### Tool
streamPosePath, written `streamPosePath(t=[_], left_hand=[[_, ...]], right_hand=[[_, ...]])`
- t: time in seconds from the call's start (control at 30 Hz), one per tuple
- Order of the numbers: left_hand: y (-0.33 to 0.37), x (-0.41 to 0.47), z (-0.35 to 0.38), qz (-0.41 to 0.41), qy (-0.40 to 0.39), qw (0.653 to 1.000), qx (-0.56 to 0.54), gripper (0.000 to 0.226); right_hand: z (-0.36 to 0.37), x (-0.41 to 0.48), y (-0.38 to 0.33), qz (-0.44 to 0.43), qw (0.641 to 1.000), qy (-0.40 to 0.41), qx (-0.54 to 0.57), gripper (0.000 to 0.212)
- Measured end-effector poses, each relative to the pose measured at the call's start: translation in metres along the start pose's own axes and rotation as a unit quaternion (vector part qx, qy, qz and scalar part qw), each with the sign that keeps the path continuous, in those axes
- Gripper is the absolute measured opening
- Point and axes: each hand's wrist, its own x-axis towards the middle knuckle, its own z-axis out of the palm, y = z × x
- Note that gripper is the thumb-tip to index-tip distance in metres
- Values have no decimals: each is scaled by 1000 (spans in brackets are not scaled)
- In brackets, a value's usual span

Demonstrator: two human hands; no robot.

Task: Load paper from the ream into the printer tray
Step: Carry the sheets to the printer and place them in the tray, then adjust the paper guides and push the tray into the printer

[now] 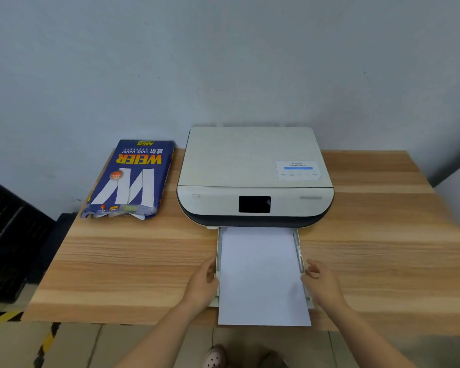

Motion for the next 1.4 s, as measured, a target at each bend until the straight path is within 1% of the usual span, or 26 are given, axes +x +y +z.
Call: streamPosePath(t=[0.1, 0.27, 0.33, 0.4, 0.47, 0.53, 0.57, 0.63, 0.7, 0.8, 0.97, 1.07, 1.13, 1.23, 1.4], left_hand=[[-3, -1, 1, -14, -16, 1000, -1, 58], [-2, -7, 2, -29, -7, 999, -24, 56], [-6, -8, 0, -27, -14, 999, -25, 61], [-7, -11, -1, -22, -38, 999, -8, 71], [-6, -16, -1, -9, -61, 996, 58, 91], [-5, -22, 2, -1, -84, 985, 150, 120], [-5, -25, 4, 4, -97, 978, 183, 130], [-7, -29, 8, 13, -119, 967, 224, 139], [-7, -32, 10, 20, -128, 958, 255, 142], [-8, -32, 10, 28, -142, 945, 293, 145], [-16, -32, 12, 50, -143, 934, 322, 148], [-16, -32, 13, 55, -134, 936, 320, 144], [-17, -31, 12, 61, -114, 945, 302, 139], [-17, -30, 12, 72, -81, 957, 270, 129], [-16, -25, 12, 67, -46, 964, 252, 108]], right_hand=[[0, -2, -2, 9, 1000, -19, -10, 52], [-1, -4, 2, 15, 999, -25, -19, 52], [-2, -5, 7, 12, 999, -31, -19, 51], [-3, -8, 7, 5, 999, -47, -21, 52], [-4, -11, 8, -29, 995, -75, -63, 65], [-6, -16, 10, -75, 978, -108, -161, 91], [-6, -20, 10, -92, 966, -123, -207, 104], [-5, -25, 13, -108, 947, -152, -263, 121], [-3, -29, 16, -118, 933, -166, -298, 129], [-2, -31, 19, -125, 915, -177, -340, 133], [0, -34, 23, -136, 905, -183, -359, 134], [0, -34, 27, -142, 912, -176, -342, 130], [-1, -32, 29, -146, 917, -169, -330, 125], [-2, -29, 29, -151, 929, -148, -302, 115], [0, -26, 29, -143, 948, -115, -259, 101]])
